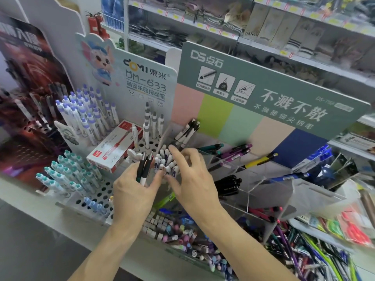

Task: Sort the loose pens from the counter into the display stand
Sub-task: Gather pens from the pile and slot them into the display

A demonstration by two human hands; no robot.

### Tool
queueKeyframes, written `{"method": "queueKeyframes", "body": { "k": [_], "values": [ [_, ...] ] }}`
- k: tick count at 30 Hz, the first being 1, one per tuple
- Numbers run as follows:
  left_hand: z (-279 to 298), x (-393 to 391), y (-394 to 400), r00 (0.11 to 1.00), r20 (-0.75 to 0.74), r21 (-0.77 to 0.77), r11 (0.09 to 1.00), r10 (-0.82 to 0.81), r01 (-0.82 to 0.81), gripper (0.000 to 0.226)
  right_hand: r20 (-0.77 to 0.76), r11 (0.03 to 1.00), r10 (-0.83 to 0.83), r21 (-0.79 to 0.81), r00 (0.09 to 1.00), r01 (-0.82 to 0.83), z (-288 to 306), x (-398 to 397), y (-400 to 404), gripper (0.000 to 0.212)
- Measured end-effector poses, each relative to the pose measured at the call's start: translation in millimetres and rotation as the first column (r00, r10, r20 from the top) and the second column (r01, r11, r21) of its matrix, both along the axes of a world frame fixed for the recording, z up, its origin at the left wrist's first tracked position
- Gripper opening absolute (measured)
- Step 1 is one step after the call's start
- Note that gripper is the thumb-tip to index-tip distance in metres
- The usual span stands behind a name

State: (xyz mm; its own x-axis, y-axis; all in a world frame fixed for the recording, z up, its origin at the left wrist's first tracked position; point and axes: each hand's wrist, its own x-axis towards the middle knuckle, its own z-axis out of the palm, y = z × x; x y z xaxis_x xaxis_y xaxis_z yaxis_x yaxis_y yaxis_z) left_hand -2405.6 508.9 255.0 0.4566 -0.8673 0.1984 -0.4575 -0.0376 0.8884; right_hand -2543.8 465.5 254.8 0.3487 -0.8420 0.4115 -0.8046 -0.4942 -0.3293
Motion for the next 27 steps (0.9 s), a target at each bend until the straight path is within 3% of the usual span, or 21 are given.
{"method": "queueKeyframes", "body": {
  "k": [2,5,10,12,14,16,18,21,24,27],
  "values": [
    [1,0,3,1.0,-0.003,0.04,0.999,0.013,-0.013,0.016,0.026,0.999,0.045,-0.019,0.999,-0.044,2,3,-9,0.045],
    [5,1,5,0.991,-0.133,0.076,0.997,0.021,-0.011,0.015,0.043,0.997,0.076,-0.013,0.996,-0.076,4,6,-19,0.029],
    [18,2,17,0.915,-0.403,0.112,0.993,0.012,0.036,0.018,0.073,0.986,0.097,0.13,0.993,-0.106,19,1,1,0.044],
    [16,1,20,0.768,-0.637,0.149,0.968,-0.061,0.2,0.039,0.274,0.985,0.069,0.135,0.959,-0.109,32,-10,16,0.038],
    [15,-4,24,0.527,-0.843,0.123,0.914,-0.11,0.387,0.05,0.472,0.975,0.011,0.189,0.881,-0.113,42,-20,34,0.023],
    [16,-12,30,0.243,-0.96,0.012,0.847,-0.139,0.532,0.044,0.56,0.916,-0.094,0.373,0.823,-0.149,47,-32,48,0.017],
    [21,-22,37,0.112,-0.983,-0.038,0.767,-0.143,0.641,0.038,0.547,0.831,-0.183,0.53,0.817,-0.168,44,-48,60,0.019],
    [21,-36,48,0.087,-0.99,-0.009,0.667,-0.111,0.745,0.035,0.47,0.782,-0.265,0.615,0.842,-0.097,35,-74,77,0.023],
    [19,-48,52,0.067,-0.989,-0.017,0.555,-0.132,0.832,0.036,0.542,0.71,-0.371,0.689,0.755,-0.146,29,-90,90,0.03],
    [15,-61,53,0.112,-0.98,0.03,0.432,-0.166,0.901,0.042,0.575,0.722,-0.362,0.671,0.734,-0.169,24,-102,93,0.027]
  ]
}}
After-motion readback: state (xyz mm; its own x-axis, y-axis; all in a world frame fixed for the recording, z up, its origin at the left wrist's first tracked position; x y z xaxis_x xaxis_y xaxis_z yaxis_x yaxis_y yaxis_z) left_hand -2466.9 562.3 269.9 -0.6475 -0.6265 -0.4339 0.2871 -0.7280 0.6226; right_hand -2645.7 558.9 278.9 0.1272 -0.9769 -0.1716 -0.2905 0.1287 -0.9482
